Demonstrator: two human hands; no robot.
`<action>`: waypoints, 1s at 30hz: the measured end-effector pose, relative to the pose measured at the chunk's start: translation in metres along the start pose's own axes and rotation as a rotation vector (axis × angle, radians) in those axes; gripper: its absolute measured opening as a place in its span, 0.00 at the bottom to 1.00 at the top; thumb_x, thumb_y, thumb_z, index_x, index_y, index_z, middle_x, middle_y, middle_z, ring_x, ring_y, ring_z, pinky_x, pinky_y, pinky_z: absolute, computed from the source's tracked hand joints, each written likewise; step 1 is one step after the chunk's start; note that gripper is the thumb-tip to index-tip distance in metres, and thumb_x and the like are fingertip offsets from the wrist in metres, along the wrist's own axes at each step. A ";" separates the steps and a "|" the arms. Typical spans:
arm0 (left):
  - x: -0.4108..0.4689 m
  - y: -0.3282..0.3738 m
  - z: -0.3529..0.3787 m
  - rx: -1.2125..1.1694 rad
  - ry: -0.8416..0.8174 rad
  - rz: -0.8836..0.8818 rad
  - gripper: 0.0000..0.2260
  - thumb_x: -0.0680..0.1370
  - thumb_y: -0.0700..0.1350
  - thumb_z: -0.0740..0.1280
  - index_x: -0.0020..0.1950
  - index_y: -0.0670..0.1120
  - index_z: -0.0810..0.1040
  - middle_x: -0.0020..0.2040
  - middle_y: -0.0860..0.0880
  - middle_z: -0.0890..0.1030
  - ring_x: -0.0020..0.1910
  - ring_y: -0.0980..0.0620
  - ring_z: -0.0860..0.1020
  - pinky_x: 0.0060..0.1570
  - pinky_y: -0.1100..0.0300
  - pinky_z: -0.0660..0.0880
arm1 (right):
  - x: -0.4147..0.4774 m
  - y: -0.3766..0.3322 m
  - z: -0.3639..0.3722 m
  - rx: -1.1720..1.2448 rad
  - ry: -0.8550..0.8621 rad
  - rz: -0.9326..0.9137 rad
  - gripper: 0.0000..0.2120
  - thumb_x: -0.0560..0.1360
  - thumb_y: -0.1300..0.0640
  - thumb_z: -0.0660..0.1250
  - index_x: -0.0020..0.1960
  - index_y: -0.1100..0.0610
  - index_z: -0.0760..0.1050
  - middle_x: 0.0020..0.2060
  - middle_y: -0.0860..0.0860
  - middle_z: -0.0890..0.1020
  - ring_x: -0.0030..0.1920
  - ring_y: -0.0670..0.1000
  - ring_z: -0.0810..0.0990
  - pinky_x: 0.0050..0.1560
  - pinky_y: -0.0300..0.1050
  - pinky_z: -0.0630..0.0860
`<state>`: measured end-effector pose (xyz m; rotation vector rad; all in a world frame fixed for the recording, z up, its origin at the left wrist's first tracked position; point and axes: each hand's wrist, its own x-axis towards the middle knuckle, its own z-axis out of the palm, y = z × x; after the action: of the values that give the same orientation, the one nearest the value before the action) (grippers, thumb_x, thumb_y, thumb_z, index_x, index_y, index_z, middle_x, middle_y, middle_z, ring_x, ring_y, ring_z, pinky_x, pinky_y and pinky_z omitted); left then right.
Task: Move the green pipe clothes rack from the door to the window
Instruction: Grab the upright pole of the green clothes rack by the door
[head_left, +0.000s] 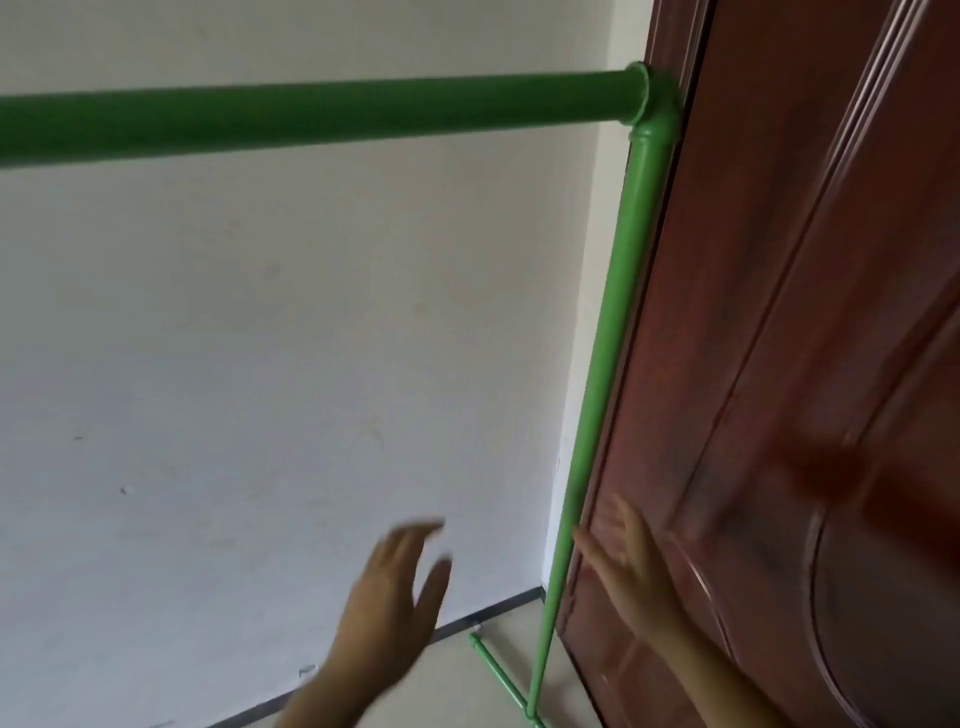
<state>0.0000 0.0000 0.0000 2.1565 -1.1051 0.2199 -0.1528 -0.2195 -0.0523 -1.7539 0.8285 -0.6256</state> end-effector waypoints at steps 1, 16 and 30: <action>0.026 0.013 -0.004 -0.083 0.009 0.045 0.17 0.79 0.61 0.57 0.66 0.58 0.69 0.61 0.55 0.78 0.58 0.58 0.77 0.55 0.62 0.76 | 0.017 -0.011 0.002 0.082 -0.013 -0.056 0.35 0.71 0.41 0.73 0.74 0.48 0.64 0.70 0.50 0.74 0.68 0.50 0.75 0.67 0.51 0.74; 0.192 0.190 -0.038 -0.741 -0.152 0.132 0.19 0.83 0.53 0.54 0.55 0.37 0.70 0.39 0.40 0.81 0.35 0.48 0.81 0.44 0.48 0.83 | 0.057 -0.068 0.044 0.197 0.105 -0.128 0.23 0.78 0.47 0.66 0.32 0.57 0.63 0.25 0.54 0.66 0.24 0.49 0.66 0.27 0.41 0.64; 0.145 0.130 -0.135 -0.576 0.225 0.037 0.17 0.81 0.56 0.51 0.45 0.43 0.67 0.30 0.46 0.74 0.27 0.45 0.75 0.34 0.43 0.78 | 0.003 -0.130 0.142 0.257 -0.209 -0.281 0.24 0.79 0.48 0.66 0.30 0.51 0.59 0.19 0.44 0.65 0.23 0.45 0.62 0.26 0.35 0.60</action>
<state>0.0121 -0.0580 0.2296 1.5604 -0.9376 0.1348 -0.0147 -0.1114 0.0266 -1.6756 0.3426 -0.6857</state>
